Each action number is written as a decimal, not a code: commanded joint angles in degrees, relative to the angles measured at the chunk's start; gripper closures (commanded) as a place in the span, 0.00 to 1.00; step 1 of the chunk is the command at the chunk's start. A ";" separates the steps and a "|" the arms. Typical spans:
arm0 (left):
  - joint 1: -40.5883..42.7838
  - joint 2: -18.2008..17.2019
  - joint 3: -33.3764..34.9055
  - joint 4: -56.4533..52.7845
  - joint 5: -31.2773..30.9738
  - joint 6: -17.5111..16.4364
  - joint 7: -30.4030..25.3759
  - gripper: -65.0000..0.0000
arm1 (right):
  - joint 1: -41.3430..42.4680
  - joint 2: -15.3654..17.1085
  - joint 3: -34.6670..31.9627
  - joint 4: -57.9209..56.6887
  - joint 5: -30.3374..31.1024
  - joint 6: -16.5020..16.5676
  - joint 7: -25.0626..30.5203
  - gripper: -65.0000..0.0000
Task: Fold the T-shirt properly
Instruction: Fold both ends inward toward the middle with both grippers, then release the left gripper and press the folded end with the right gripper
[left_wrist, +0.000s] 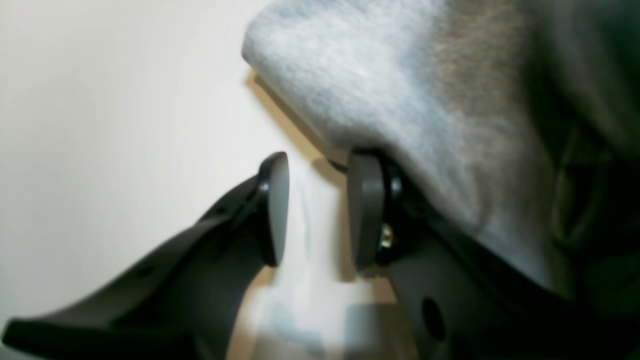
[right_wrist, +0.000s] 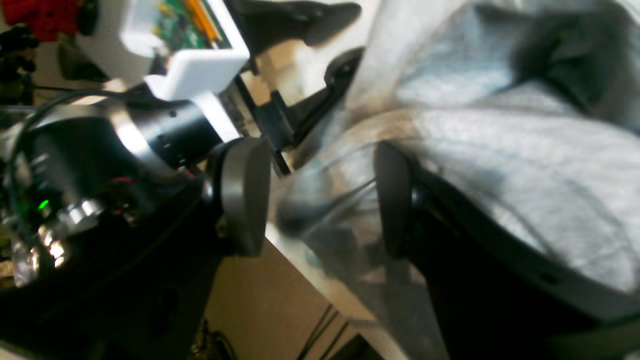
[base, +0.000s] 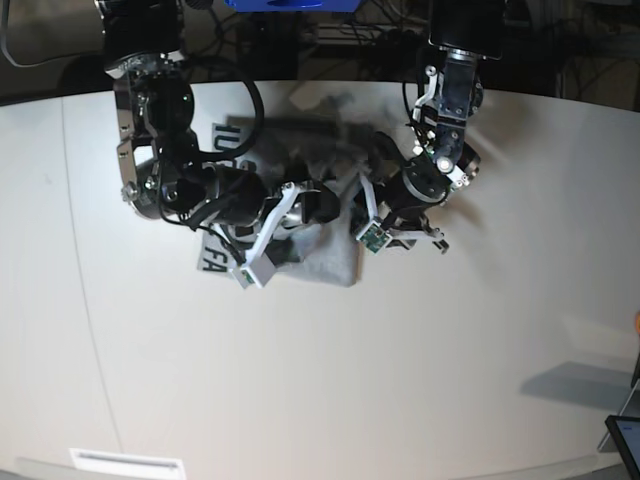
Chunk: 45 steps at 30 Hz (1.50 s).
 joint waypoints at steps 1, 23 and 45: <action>1.79 -1.22 -1.26 -1.86 5.28 -1.86 9.95 0.66 | 0.72 -0.34 -0.06 1.17 1.85 0.05 0.03 0.50; 5.05 -9.04 -13.39 -1.77 5.28 -1.95 9.69 0.66 | 0.45 6.87 18.84 5.65 -3.69 4.63 3.02 0.58; 7.68 -10.18 -20.51 -1.34 5.28 -2.04 9.60 0.66 | -2.01 4.85 9.44 -5.07 -3.95 4.71 7.15 1.00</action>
